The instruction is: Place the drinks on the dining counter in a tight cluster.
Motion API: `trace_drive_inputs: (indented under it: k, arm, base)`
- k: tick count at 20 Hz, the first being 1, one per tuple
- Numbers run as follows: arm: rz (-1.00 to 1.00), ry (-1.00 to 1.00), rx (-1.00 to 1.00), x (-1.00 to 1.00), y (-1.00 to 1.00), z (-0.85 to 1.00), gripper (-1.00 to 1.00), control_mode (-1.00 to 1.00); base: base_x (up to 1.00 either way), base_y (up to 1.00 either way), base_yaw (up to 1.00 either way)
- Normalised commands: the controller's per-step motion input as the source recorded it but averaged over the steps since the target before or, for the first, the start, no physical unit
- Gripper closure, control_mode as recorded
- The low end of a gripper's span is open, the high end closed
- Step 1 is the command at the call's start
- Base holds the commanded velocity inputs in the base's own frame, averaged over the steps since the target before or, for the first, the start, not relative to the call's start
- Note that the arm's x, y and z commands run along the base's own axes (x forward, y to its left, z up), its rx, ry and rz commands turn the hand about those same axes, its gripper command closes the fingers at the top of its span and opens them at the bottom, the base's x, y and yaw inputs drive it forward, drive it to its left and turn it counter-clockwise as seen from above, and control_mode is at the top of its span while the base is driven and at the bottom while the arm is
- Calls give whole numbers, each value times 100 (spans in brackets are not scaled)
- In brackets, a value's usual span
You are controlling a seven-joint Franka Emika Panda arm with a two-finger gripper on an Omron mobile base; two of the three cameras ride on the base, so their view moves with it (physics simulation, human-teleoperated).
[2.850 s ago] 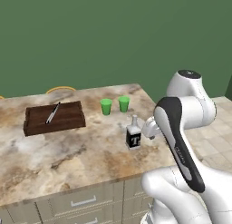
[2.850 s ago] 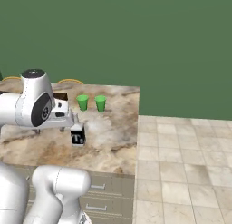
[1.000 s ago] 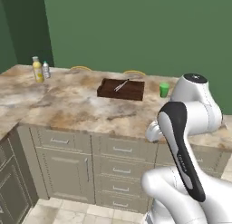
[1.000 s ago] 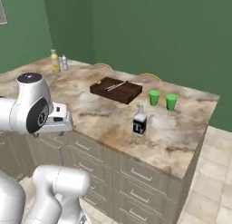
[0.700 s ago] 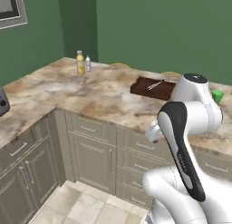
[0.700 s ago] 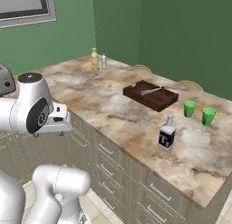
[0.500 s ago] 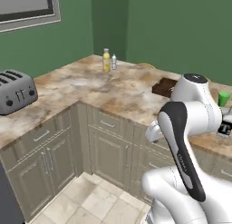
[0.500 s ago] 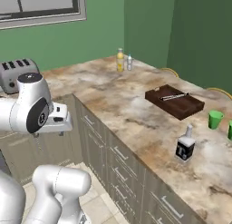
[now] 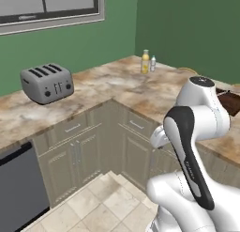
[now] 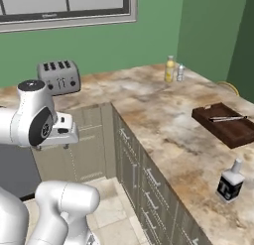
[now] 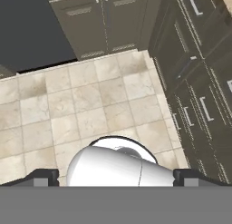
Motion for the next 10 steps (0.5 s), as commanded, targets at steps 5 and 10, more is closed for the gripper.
trace_drive_inputs:
  k: [5, 10]
  arm:
    - [0, 0, 0, 0, 0, 0, -100, 100]
    - [0, 0, 0, 0, 0, 0, -100, 100]
  base:
    - [20, 0, 28]
    - [56, 0, 11]
